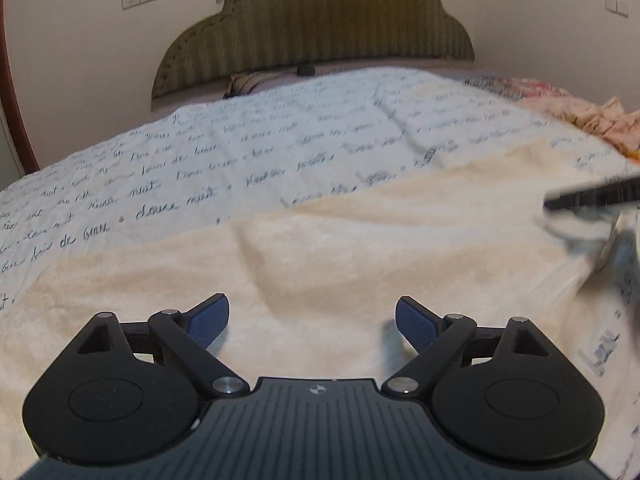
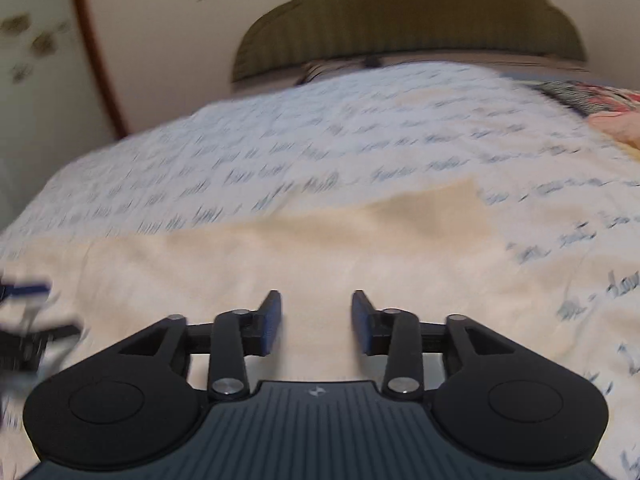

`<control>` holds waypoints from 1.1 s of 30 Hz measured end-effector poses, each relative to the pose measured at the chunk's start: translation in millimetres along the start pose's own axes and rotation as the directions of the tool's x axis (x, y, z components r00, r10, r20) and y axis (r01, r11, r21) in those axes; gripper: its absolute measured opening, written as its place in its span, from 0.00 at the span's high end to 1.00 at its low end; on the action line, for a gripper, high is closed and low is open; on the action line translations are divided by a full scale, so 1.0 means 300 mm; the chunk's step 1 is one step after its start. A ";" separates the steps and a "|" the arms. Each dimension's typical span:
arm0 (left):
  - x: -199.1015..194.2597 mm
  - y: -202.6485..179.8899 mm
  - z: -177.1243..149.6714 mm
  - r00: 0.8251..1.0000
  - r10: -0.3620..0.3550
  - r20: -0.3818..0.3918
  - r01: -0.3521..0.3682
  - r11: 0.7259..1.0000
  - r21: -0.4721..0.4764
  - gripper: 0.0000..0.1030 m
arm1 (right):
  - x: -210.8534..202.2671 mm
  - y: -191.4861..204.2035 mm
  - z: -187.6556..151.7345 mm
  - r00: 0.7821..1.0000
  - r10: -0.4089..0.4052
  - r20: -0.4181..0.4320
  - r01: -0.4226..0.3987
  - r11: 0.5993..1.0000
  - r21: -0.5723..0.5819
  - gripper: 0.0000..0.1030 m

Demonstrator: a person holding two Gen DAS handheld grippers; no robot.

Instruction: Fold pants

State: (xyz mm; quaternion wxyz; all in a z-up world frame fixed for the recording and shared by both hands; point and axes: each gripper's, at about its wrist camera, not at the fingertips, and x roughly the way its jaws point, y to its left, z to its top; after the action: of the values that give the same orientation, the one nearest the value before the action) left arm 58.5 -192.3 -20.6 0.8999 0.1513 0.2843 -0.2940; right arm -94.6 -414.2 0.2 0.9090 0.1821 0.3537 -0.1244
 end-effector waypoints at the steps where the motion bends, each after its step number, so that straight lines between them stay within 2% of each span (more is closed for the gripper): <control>1: -0.002 -0.014 0.001 1.000 -0.008 0.005 0.008 1.000 -0.001 0.10 | 0.001 0.019 -0.027 0.999 -0.026 -0.019 0.025 0.999 -0.045 0.55; 3: 0.012 -0.050 -0.005 0.999 -0.035 -0.021 0.036 0.999 0.031 0.10 | -0.022 0.042 -0.076 0.994 -0.106 0.016 0.107 0.986 -0.130 0.53; 4: 0.021 -0.072 -0.015 0.998 -0.049 -0.041 0.051 0.997 0.063 0.09 | -0.043 0.036 -0.084 0.988 -0.153 0.035 0.156 0.981 -0.115 0.53; 6: 0.016 -0.108 -0.038 0.999 -0.036 -0.034 0.040 0.990 0.137 0.10 | -0.103 0.001 -0.094 0.972 -0.217 0.086 0.220 0.975 -0.025 0.53; 8: -0.003 -0.135 -0.041 1.000 -0.006 -0.002 0.006 0.980 0.199 0.10 | -0.177 -0.060 -0.106 0.956 -0.251 0.149 0.236 0.965 0.111 0.53; 10: -0.019 -0.143 -0.028 0.999 0.003 0.034 -0.009 0.980 0.197 0.10 | -0.234 -0.147 -0.118 0.949 -0.248 0.195 0.189 0.942 0.278 0.52; 12: -0.026 -0.137 -0.018 0.997 0.012 0.072 -0.024 0.987 0.160 0.08 | -0.260 -0.226 -0.139 0.954 -0.193 0.228 0.080 0.900 0.428 0.51; 15: -0.008 -0.137 -0.021 0.997 0.025 0.071 -0.035 0.990 0.138 0.08 | -0.239 -0.320 -0.181 0.969 -0.064 0.238 -0.096 0.793 0.602 0.51; 17: 0.012 -0.138 -0.039 0.999 0.011 0.035 -0.016 0.991 0.136 0.08 | -0.214 -0.350 -0.213 0.973 -0.011 0.229 -0.151 0.718 0.680 0.51; 19: 0.018 -0.131 -0.063 0.999 0.010 0.046 -0.015 0.994 0.112 0.07 | -0.195 -0.363 -0.243 0.974 0.016 0.227 -0.179 0.667 0.723 0.51; 21: 0.017 -0.126 -0.075 0.998 0.009 0.061 -0.015 0.995 0.098 0.06 | -0.182 -0.355 -0.260 0.977 0.032 0.210 -0.179 0.656 0.733 0.52; 24: 0.027 -0.117 -0.077 0.999 0.011 0.053 -0.015 0.997 0.074 0.02 | -0.170 -0.347 -0.248 0.979 0.027 0.201 -0.166 0.674 0.720 0.52; 31: 0.033 -0.093 -0.087 0.999 -0.002 0.047 0.000 0.999 0.037 0.00 | -0.092 -0.421 -0.245 0.951 -0.033 0.307 -0.233 0.574 0.785 0.52; 33: 0.036 -0.091 -0.087 0.999 -0.005 0.046 0.004 1.000 0.031 0.00 | -0.073 -0.428 -0.236 0.944 -0.047 0.328 -0.246 0.562 0.790 0.52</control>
State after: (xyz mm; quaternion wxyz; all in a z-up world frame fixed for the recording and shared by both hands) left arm 37.8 -206.8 -50.6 0.9030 0.1580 0.2594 -0.3037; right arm -198.4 -498.3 -64.4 0.7688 0.5811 0.0959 -0.2492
